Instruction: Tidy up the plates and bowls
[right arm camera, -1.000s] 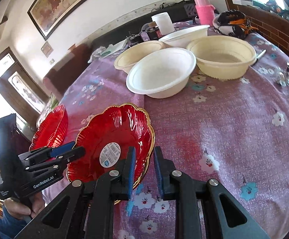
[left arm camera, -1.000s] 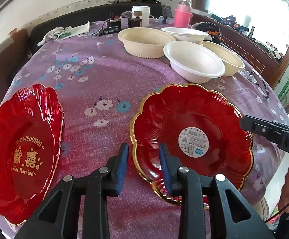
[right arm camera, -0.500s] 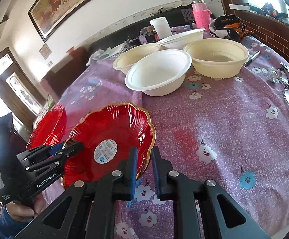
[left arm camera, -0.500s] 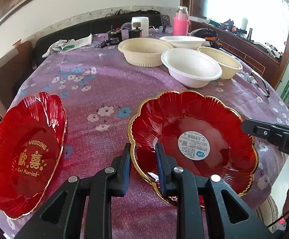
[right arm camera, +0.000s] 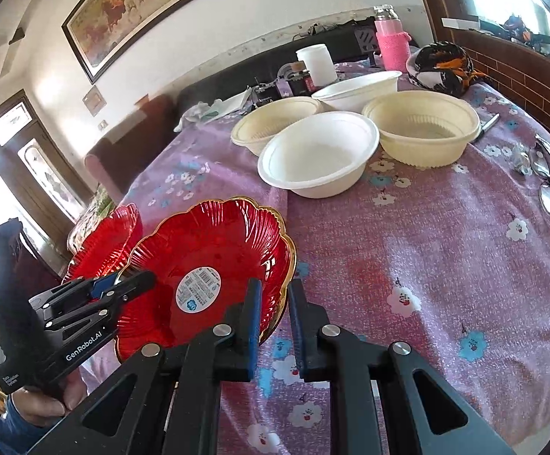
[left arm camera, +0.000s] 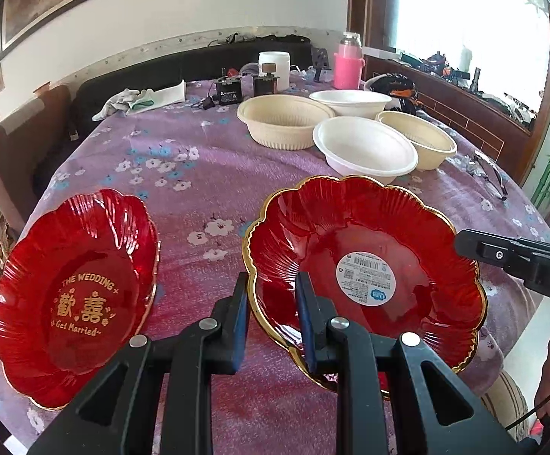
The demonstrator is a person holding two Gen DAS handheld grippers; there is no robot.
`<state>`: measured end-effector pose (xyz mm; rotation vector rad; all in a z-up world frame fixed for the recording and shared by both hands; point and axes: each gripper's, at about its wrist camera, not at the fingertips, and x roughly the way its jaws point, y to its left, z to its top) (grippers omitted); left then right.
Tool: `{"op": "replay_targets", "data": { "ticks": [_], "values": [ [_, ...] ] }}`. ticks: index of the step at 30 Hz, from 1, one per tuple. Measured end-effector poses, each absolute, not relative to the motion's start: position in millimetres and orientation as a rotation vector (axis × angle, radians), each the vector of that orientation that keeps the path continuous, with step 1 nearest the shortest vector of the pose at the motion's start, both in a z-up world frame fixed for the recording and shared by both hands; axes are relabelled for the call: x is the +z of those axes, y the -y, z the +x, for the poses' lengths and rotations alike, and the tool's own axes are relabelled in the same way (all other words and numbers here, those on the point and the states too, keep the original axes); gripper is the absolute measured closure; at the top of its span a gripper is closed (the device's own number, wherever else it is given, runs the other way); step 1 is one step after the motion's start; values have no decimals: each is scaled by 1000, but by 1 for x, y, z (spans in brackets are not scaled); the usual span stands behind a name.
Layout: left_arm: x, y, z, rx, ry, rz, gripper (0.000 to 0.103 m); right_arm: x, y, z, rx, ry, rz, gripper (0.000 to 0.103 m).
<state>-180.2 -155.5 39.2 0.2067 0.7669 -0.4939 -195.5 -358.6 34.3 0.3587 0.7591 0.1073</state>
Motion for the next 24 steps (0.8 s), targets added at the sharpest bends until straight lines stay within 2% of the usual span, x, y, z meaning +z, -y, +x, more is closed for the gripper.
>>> {"op": "replay_targets", "data": {
  "ticks": [24],
  "values": [
    [73,83,-173,-385,-722,82,78,72,300,-162,222,-739,276,87]
  ]
}}
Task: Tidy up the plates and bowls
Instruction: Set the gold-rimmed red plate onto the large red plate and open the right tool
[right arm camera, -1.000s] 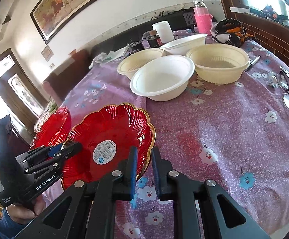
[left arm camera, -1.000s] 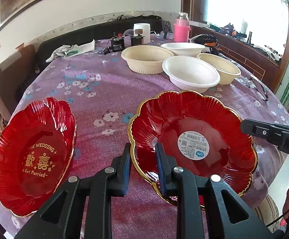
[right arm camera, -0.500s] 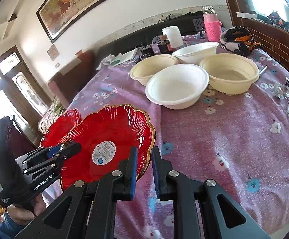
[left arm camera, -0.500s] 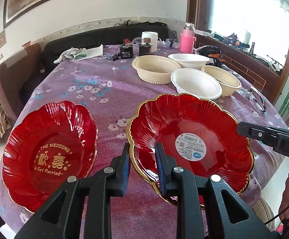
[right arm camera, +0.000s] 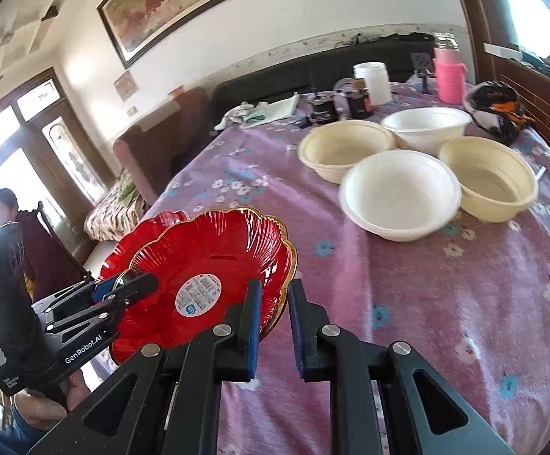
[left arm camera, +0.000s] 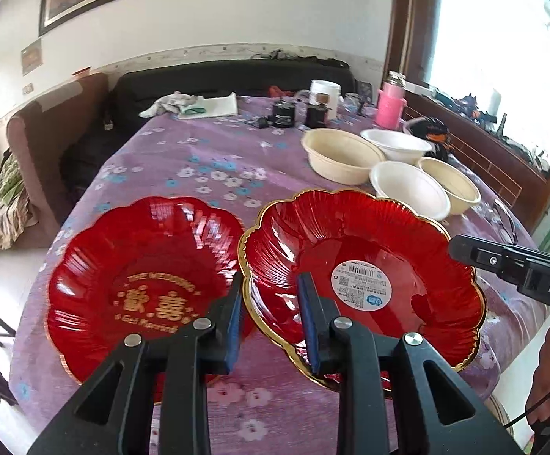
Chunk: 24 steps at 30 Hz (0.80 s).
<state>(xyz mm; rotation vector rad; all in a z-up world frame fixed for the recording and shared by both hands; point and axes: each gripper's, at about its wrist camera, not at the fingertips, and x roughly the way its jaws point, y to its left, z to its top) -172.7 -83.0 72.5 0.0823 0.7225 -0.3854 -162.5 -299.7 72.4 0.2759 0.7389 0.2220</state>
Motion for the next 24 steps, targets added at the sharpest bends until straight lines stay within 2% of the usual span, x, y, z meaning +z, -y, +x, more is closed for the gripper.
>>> {"op": "replay_targets", "data": {
  "ticks": [13,24],
  "values": [
    [69,21,-163,-279,-735,-7,78,79,238,-128,318,-758,212,87],
    [54,-33,-147,-185,-770,-89,76,60,182,-89,369,-822,155,87]
  ]
}}
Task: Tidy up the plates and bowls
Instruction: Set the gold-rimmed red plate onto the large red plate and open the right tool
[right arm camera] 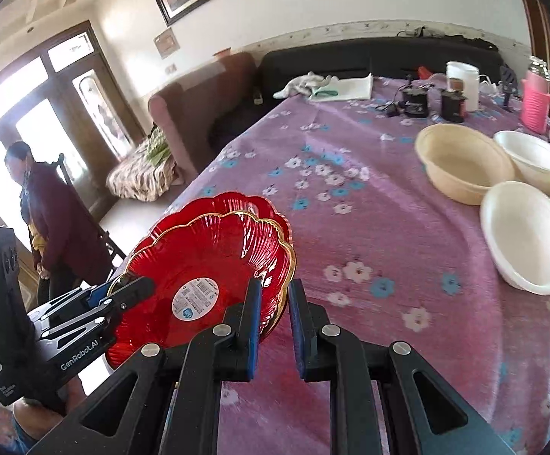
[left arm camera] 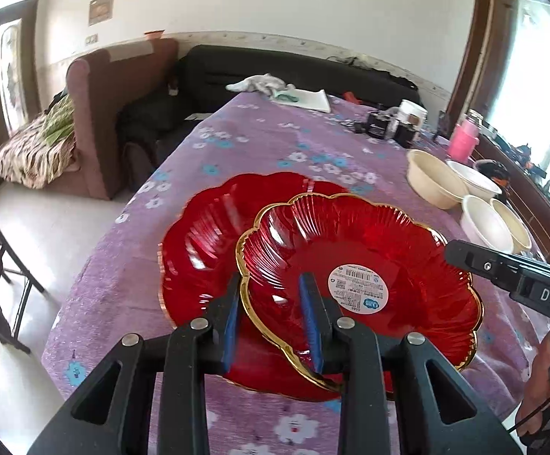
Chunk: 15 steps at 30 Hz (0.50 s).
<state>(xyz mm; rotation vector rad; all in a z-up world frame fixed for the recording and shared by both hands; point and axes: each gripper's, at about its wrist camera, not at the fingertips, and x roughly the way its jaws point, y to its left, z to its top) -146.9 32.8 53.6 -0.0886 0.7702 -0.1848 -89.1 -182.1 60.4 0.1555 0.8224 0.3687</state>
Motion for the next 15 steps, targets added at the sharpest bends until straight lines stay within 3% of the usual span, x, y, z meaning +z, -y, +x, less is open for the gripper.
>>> {"op": "replay_targets", "data": {
  "ticks": [15],
  "values": [
    [41,-56,-132,-127,-809,-117,72,33,138,-50,384,-926,77,85]
  ]
}}
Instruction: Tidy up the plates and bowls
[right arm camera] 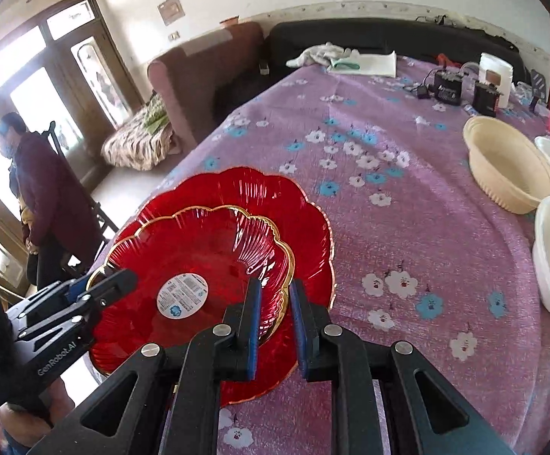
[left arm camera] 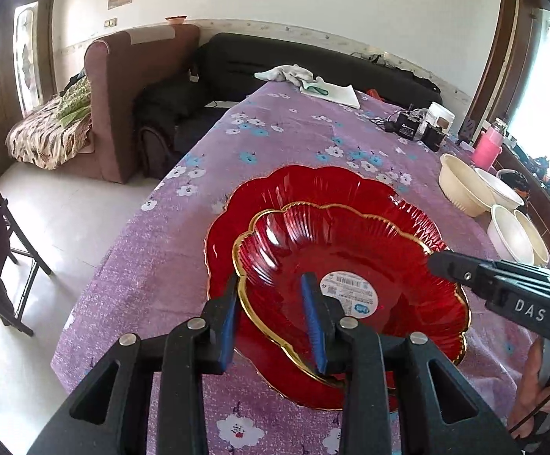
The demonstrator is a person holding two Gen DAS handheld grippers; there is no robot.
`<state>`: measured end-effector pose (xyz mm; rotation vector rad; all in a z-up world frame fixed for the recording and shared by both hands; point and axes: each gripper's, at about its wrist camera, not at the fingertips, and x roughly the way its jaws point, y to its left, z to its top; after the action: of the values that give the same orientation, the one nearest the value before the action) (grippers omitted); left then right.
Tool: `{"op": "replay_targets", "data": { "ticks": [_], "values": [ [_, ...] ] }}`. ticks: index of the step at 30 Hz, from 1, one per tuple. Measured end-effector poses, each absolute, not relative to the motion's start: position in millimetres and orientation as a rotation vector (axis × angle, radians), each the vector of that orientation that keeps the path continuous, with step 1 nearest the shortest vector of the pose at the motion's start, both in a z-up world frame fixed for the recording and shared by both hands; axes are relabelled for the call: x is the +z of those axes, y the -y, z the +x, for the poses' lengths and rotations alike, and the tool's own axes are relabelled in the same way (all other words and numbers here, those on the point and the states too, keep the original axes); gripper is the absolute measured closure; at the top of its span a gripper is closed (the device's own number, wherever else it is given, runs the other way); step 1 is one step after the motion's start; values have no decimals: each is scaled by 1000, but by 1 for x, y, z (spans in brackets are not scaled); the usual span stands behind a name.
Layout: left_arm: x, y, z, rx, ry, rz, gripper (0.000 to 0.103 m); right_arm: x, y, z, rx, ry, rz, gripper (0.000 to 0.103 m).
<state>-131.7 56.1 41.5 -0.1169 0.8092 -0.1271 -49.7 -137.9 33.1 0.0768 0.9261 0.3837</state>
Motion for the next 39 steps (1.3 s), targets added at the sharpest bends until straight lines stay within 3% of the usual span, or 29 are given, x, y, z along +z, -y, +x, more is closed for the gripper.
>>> {"op": "replay_targets", "data": {
  "ticks": [5,26,39],
  "values": [
    [42,-56,-130,-138,-817,-118,63,24,138,-45,397,-971,115,85],
    [47,-46,-138,-149,-799,-106,45,39,166,-67,401,-921,204,81],
    [63,-17,-151,-198,-757,-56,44,47,208,-93,350,-865,259,68]
  ]
}}
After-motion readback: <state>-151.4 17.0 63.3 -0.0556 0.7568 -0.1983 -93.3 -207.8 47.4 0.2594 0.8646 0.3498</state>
